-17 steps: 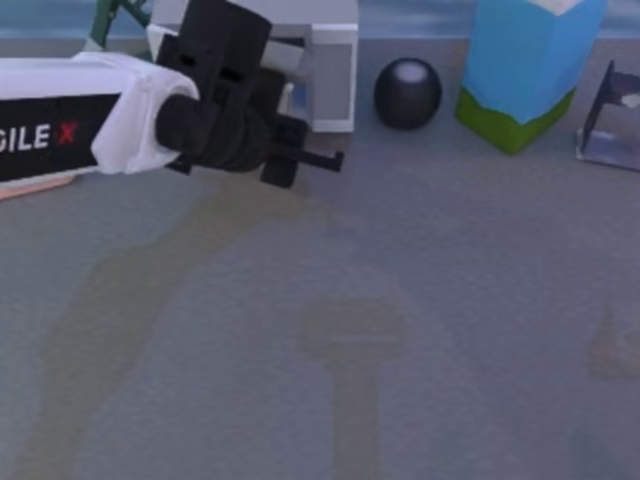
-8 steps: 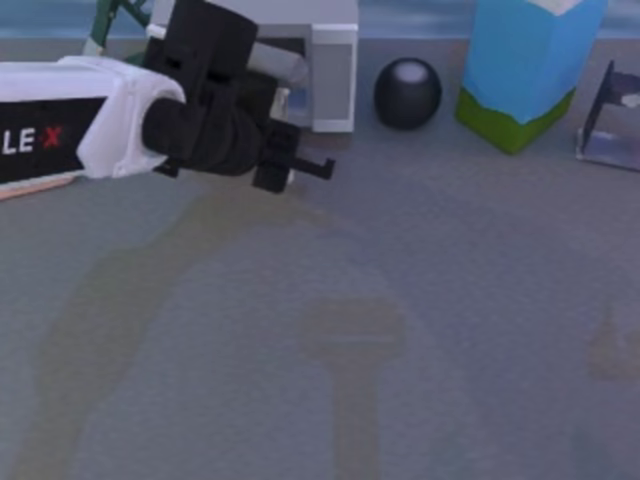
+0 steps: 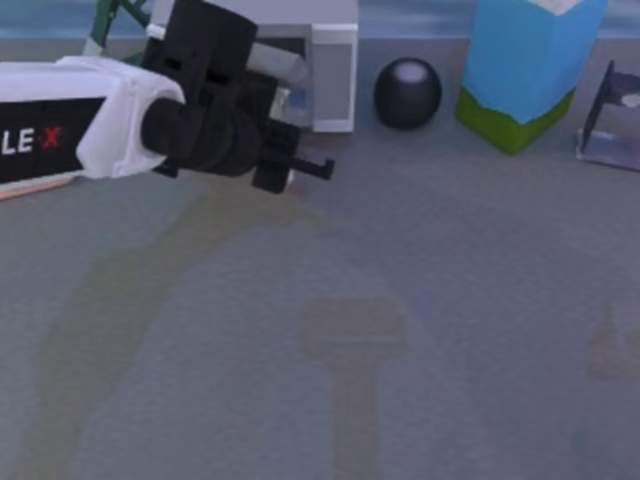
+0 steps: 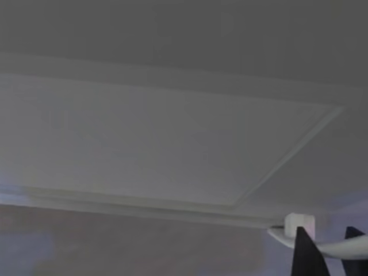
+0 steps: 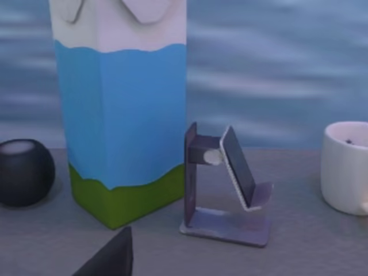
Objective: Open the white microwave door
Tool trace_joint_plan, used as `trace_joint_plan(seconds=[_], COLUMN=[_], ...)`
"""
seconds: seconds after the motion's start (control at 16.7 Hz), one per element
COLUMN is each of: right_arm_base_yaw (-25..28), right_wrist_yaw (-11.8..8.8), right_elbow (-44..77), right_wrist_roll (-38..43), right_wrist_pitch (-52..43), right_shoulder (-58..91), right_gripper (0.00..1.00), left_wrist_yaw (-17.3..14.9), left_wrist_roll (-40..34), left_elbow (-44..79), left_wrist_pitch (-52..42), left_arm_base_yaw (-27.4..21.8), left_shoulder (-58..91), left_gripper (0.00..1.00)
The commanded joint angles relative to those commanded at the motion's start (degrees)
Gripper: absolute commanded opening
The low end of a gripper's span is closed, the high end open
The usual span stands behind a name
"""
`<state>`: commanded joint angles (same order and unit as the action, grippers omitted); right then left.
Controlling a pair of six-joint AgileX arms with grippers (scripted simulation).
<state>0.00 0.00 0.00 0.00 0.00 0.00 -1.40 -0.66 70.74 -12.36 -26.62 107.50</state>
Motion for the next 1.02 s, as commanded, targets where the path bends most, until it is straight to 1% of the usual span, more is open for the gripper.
trace_joint_plan(seconds=[0.78,0.84,1.02], right_arm_base_yaw=[0.00,0.00,0.00], right_wrist_yaw=[0.00,0.00,0.00], right_elbow=[0.00,0.00,0.00], right_wrist_roll=[0.00,0.00,0.00], right_wrist_pitch=[0.00,0.00,0.00], right_shoulder=[0.00,0.00,0.00], right_gripper=[1.00,1.00,1.00], left_wrist_yaw=[0.00,-0.49,-1.24], left_wrist_roll=[0.00,-0.35,0.90], left_elbow=[0.00,0.09,-0.65], left_wrist_pitch=[0.00,-0.05,0.01], left_arm_base_yaw=[0.00,-0.49,0.11], left_shoulder=[0.00,0.07,-0.43], left_gripper=[0.00,0.00,0.00])
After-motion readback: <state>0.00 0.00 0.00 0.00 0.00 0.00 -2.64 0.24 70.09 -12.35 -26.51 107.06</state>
